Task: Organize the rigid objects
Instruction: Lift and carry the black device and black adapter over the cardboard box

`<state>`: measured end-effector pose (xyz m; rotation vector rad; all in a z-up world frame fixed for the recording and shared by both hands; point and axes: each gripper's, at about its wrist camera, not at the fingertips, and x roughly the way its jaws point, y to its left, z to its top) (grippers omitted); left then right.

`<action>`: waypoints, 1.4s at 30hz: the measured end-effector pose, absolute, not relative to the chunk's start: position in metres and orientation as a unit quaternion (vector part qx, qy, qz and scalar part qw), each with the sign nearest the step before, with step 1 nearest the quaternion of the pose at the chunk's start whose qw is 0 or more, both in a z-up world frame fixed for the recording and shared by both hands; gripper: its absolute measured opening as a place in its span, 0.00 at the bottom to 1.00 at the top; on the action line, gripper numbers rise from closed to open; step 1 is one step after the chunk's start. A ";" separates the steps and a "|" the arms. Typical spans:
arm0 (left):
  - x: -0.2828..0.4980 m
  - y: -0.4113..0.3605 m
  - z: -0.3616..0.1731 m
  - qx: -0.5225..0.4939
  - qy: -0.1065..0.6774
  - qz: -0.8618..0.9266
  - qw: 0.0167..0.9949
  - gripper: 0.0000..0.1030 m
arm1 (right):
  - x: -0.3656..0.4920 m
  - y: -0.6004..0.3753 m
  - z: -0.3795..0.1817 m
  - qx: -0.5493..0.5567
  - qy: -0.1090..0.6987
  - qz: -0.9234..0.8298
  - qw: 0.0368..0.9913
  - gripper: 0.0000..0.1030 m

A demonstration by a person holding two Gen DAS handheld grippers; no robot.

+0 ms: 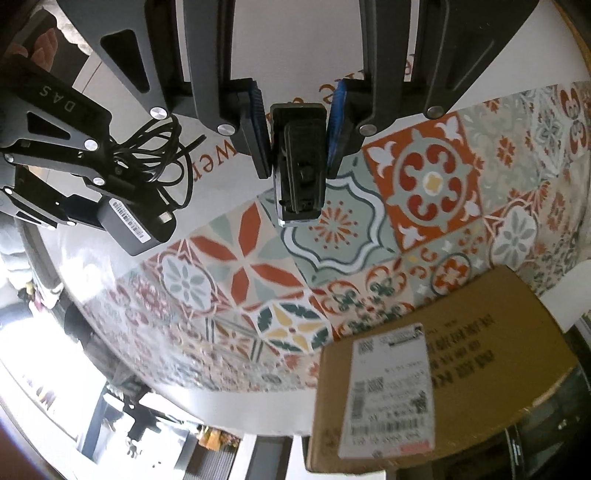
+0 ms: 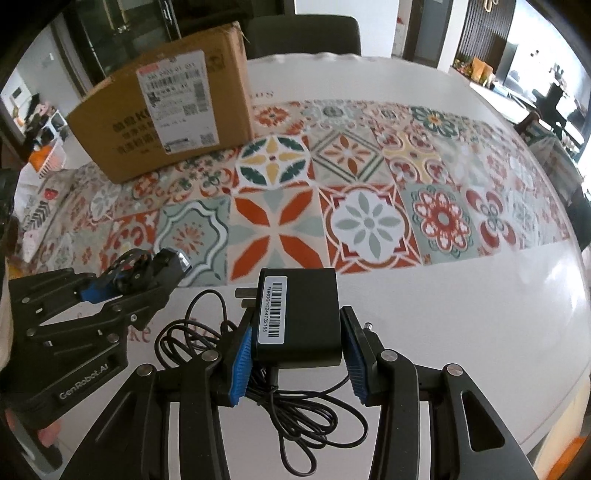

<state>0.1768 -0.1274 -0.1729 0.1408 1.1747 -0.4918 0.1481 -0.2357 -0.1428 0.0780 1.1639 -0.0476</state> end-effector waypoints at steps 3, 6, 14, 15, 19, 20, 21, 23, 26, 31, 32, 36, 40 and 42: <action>0.177 -0.123 -0.163 0.056 0.538 -0.224 0.811 0.28 | 0.151 -0.231 -0.132 0.032 0.537 -0.019 0.842 0.42; 0.177 -0.117 -0.152 0.050 0.527 -0.216 0.821 0.28 | 0.154 -0.228 -0.123 0.031 0.528 -0.014 0.849 0.42; 0.182 -0.096 -0.118 0.035 0.489 -0.192 0.850 0.28 | 0.166 -0.213 -0.095 0.026 0.493 0.006 0.870 0.42; 0.183 -0.094 -0.114 0.033 0.485 -0.189 0.853 0.28 | 0.167 -0.211 -0.091 0.026 0.490 0.008 0.872 0.42; 0.187 -0.081 -0.097 0.022 0.466 -0.176 0.867 0.28 | 0.175 -0.202 -0.077 0.019 0.472 0.018 0.881 0.42; 0.189 -0.079 -0.093 0.020 0.462 -0.174 0.869 0.28 | 0.177 -0.200 -0.072 0.017 0.466 0.021 0.884 0.42; 0.190 -0.076 -0.090 0.019 0.459 -0.172 0.872 0.28 | 0.180 -0.197 -0.069 0.016 0.462 0.025 0.887 0.42; 0.193 -0.072 -0.083 0.016 0.449 -0.165 0.878 0.28 | 0.184 -0.193 -0.062 0.014 0.451 0.029 0.892 0.42; 0.197 -0.065 -0.071 0.011 0.436 -0.159 0.886 0.28 | 0.192 -0.188 -0.051 0.013 0.436 0.036 0.899 0.42; 0.203 -0.056 -0.054 0.009 0.416 -0.146 0.897 0.28 | 0.203 -0.179 -0.035 0.011 0.415 0.047 0.908 0.42; 0.205 -0.054 -0.051 0.010 0.413 -0.145 0.899 0.28 | 0.205 -0.177 -0.033 0.011 0.412 0.049 0.910 0.42; 0.210 -0.048 -0.039 0.011 0.400 -0.140 0.906 0.28 | 0.213 -0.171 -0.022 0.011 0.398 0.058 0.915 0.42; 0.217 -0.044 -0.028 0.011 0.387 -0.134 0.912 0.28 | 0.222 -0.165 -0.010 0.007 0.385 0.063 0.921 0.42; 0.220 -0.042 -0.023 0.013 0.382 -0.132 0.915 0.28 | 0.225 -0.162 -0.006 0.005 0.380 0.064 0.923 0.42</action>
